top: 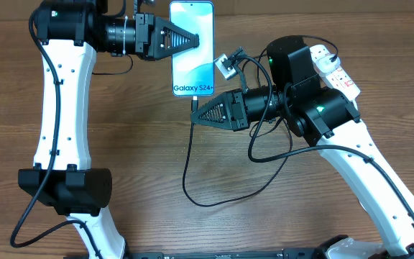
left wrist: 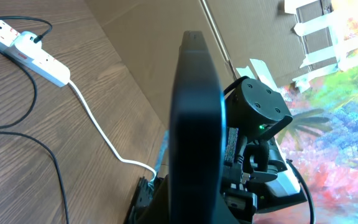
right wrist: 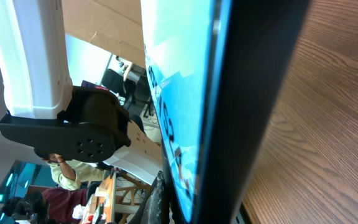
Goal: Plug charger to phone and switch on socket
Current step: 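Hold the plug against the phone's port with the right gripper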
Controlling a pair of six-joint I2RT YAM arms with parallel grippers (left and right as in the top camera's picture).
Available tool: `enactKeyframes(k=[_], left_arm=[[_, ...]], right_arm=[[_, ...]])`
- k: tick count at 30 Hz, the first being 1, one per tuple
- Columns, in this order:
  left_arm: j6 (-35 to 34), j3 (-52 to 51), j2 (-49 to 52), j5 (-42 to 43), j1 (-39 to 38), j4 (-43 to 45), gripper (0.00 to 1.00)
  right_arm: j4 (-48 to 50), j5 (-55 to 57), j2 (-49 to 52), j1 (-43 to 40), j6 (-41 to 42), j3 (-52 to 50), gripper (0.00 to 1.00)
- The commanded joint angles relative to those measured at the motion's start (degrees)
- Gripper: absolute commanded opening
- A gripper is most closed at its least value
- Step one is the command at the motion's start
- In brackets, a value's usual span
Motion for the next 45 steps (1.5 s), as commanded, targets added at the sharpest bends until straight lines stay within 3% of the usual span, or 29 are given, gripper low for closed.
enactKeyframes(k=[1,45], left_arm=[[0.5,0.1,-0.3,2.9,-2.0,0.1,0.04],[-1.5,0.1,-0.3,3.8,-3.4,0.0,0.04]], right_arm=[[0.8,-0.5,0.1,2.1,0.0,0.2,0.04],[0.7,-0.5,0.1,2.1,0.0,0.2,0.04]])
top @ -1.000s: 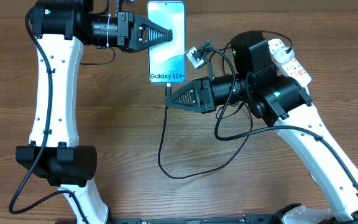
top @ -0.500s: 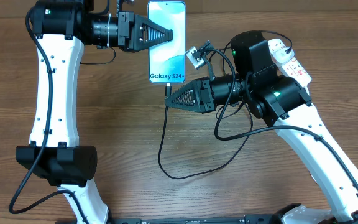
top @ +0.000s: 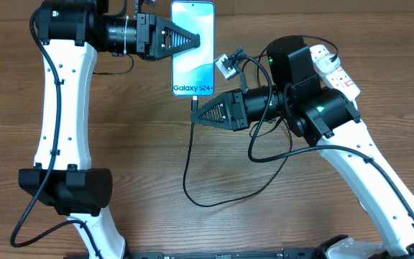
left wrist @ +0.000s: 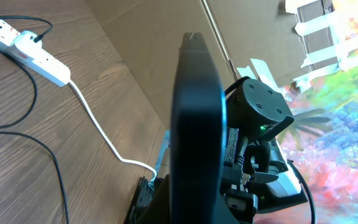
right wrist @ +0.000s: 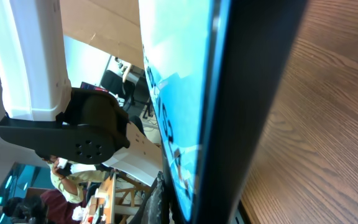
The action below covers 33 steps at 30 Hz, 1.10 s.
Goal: Plug charger to phone and switch on socket
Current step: 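Hold the plug against the phone's port with the right gripper, then press the plug further up into the port with the right gripper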
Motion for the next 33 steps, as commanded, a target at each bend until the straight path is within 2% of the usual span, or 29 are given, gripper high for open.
enactKeyframes(k=[1,33], left_arm=[[-1.0,0.1,-0.3,4.0,-3.1,-0.4,0.04],[-1.0,0.1,-0.3,4.0,-3.8,0.1,0.04]], right_arm=[[0.7,-0.9,0.1,2.1,-0.1,0.2,0.04],[2.0,-0.1,0.1,3.5,1.4,0.2,0.04]])
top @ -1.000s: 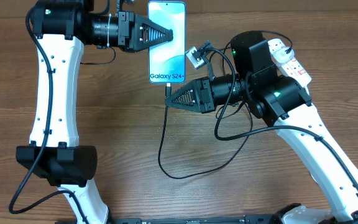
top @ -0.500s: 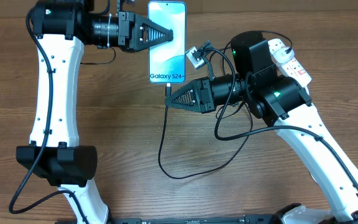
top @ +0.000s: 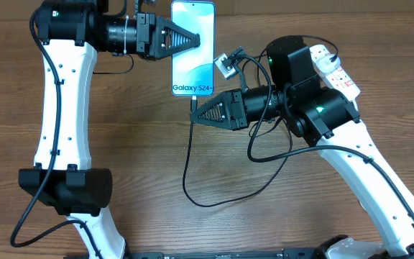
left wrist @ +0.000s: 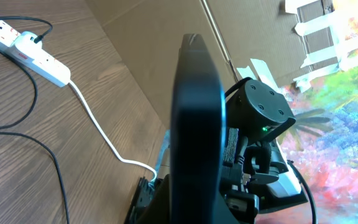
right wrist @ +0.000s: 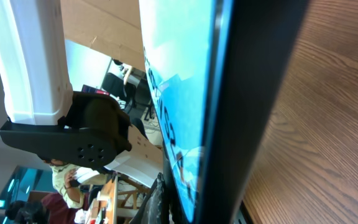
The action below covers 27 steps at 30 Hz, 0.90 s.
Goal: Plug charger to phone and switch on socket
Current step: 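Press the plug further up into the port with the right gripper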
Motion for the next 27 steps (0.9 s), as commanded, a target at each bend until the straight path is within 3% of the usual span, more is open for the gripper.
enactKeyframes(k=[1,27], left_arm=[[-0.8,0.1,-0.3,4.0,-3.8,-0.2,0.04],[-0.8,0.1,-0.3,3.9,-3.0,-0.1,0.04]], right_arm=[[1.2,0.1,0.1,3.3,-0.2,0.2,0.04],[1.2,0.3,0.1,3.0,0.0,0.2,0.04]])
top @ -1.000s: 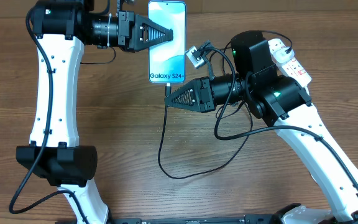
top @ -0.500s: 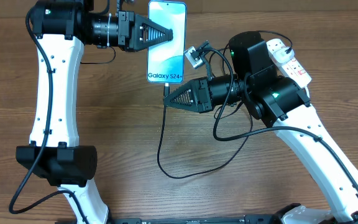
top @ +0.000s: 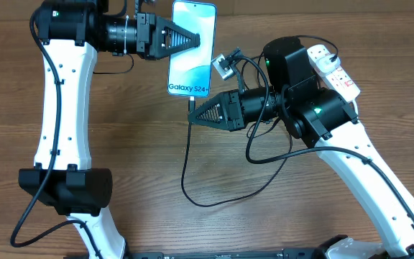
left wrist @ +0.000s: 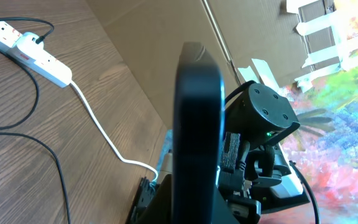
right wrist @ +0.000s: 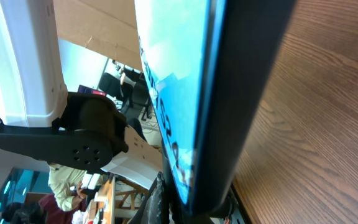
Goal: Plug charger to phone and switch on socket
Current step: 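Press the plug further up into the port with the right gripper, then open the right gripper, release the plug and back away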
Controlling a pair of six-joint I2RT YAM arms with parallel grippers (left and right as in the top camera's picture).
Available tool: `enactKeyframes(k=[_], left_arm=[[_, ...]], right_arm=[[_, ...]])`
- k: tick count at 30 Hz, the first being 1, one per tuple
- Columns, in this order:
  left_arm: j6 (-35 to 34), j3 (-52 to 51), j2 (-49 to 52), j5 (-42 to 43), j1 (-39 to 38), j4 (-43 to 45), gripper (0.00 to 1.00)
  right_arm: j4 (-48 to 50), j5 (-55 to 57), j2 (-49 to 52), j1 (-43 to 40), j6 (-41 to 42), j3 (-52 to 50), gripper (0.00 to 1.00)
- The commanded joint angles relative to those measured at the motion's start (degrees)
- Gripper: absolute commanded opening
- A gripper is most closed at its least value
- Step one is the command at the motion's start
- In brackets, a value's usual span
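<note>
The phone [top: 191, 50], its blue screen lit, hangs above the table with my left gripper [top: 198, 42] shut on its left side. It is slightly tilted, bottom to the left. In the left wrist view the phone [left wrist: 197, 118] shows edge-on as a dark slab. My right gripper [top: 192, 115] sits just under the phone's bottom edge, shut on the charger plug [top: 191, 102]. Whether the plug is seated in the port cannot be told. The phone's edge and screen [right wrist: 173, 87] fill the right wrist view. The white socket strip [top: 330, 65] lies at the far right.
The black charger cable [top: 185, 165] loops down over the wooden table [top: 135, 158] and back up to the strip. The strip [left wrist: 27, 45] and its white lead [left wrist: 98, 127] show in the left wrist view. A cardboard wall stands behind the table.
The phone's bottom end has swung a little to the left, leaving it slightly tilted. My right gripper with the plug has shifted left with it. Both grips are unchanged.
At all three earlier moments my left gripper held the phone upright in the air and my right gripper held the plug right under its bottom edge, nearly still. Now phone bottom and plug both sit a little further left.
</note>
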Motion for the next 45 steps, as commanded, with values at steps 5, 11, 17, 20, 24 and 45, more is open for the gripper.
enactKeyframes(k=[5,11,17,20,24,45], left_arm=[[-0.8,0.1,-0.3,4.1,-1.8,-0.2,0.04],[-1.5,0.1,-0.3,4.0,-1.0,-0.4,0.04],[-1.6,0.1,-0.3,4.0,-1.0,0.5,0.04],[-2.6,0.1,-0.3,4.0,-1.0,1.2,0.04],[-2.8,0.1,-0.3,3.9,-1.0,2.5,0.04],[-19.5,0.1,-0.3,-3.4,1.4,8.0,0.04]], right_arm=[[0.7,-1.0,0.1,1.0,-0.6,0.2,0.04],[0.4,-0.5,0.1,-1.4,0.7,0.2,0.04],[0.2,-0.7,0.1,-1.0,1.1,0.2,0.04],[0.2,-0.7,0.1,0.1,2.1,0.2,0.04],[0.2,-0.7,0.1,0.7,2.2,0.2,0.04],[2.4,-0.5,0.1,-0.9,10.1,0.2,0.04]])
